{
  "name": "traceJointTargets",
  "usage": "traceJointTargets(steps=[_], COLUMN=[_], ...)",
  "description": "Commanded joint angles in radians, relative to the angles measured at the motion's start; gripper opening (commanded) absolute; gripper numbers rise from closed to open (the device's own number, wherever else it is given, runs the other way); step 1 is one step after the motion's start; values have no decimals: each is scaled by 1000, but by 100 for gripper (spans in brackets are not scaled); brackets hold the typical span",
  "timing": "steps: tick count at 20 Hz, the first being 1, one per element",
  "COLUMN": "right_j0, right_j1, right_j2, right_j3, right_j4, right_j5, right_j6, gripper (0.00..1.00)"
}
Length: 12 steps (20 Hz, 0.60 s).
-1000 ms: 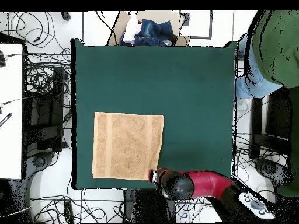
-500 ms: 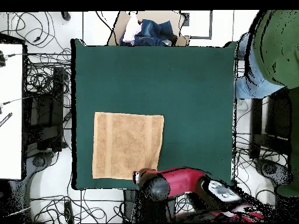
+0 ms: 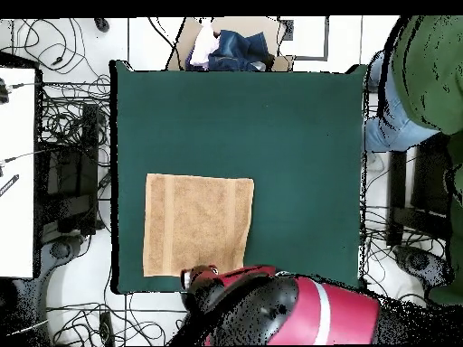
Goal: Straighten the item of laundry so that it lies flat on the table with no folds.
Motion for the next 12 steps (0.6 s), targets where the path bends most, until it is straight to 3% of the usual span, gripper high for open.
traceJointTargets(steps=[1,6,12], right_j0=[21,88,332], right_j1=[156,219,262], right_j2=[-68,-89,-197], right_j3=[-138,-201,-276], right_j4=[67,108,282], right_j5=[-64,-110,-176], right_j6=[191,186,221], gripper=[0,0,0])
